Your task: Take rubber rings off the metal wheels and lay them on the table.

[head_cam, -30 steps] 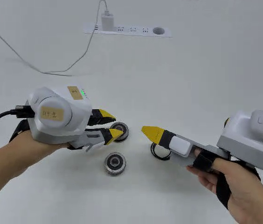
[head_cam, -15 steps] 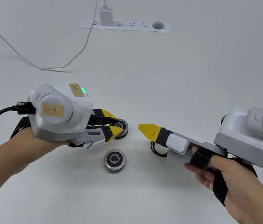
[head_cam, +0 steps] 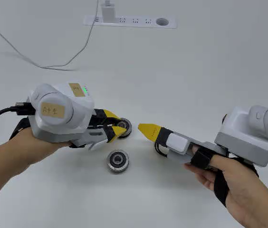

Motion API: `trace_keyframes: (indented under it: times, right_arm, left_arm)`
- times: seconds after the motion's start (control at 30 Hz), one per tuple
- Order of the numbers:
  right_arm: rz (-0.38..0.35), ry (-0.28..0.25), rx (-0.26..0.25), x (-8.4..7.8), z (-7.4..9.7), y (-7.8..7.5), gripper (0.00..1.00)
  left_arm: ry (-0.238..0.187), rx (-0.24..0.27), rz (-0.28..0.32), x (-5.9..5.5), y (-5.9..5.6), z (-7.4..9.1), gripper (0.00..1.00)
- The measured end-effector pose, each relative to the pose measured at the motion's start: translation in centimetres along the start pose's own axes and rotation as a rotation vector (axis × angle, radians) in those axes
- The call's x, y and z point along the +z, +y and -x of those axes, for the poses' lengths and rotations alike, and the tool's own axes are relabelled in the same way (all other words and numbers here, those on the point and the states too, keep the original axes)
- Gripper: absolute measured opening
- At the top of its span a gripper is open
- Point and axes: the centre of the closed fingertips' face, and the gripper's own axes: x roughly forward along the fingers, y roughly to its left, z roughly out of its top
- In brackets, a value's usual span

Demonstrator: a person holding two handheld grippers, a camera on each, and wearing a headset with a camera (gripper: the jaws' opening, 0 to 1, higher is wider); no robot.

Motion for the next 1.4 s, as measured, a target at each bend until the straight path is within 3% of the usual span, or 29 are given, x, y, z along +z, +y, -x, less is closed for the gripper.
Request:
trace_keyframes:
  times: [0.13, 0.33, 0.7, 1.17, 1.4]
  right_arm:
    - [-0.001, 0.017, 0.000, -0.4, -1.4, 0.1, 0.43]
    - [-0.031, 0.024, 0.022, -0.7, -3.5, 0.3, 0.55]
    - [-0.036, 0.045, 0.009, -0.8, -4.4, -0.5, 0.56]
    - [-0.047, 0.064, 0.031, -1.5, -4.3, 0.6, 0.55]
    - [-0.034, 0.063, 0.028, -1.5, -4.3, 0.4, 0.54]
  left_arm:
    - [-0.001, -0.009, -0.003, 0.0, 0.1, 0.0, 0.13]
    - [-0.006, -0.020, 0.001, -0.1, 0.1, 0.0, 0.12]
    - [-0.013, -0.030, 0.009, -0.2, 0.3, -0.1, 0.12]
    - [-0.008, -0.033, -0.003, -0.2, 0.2, -0.2, 0.12]
    - [-0.002, -0.032, -0.009, -0.2, 0.2, -0.3, 0.12]
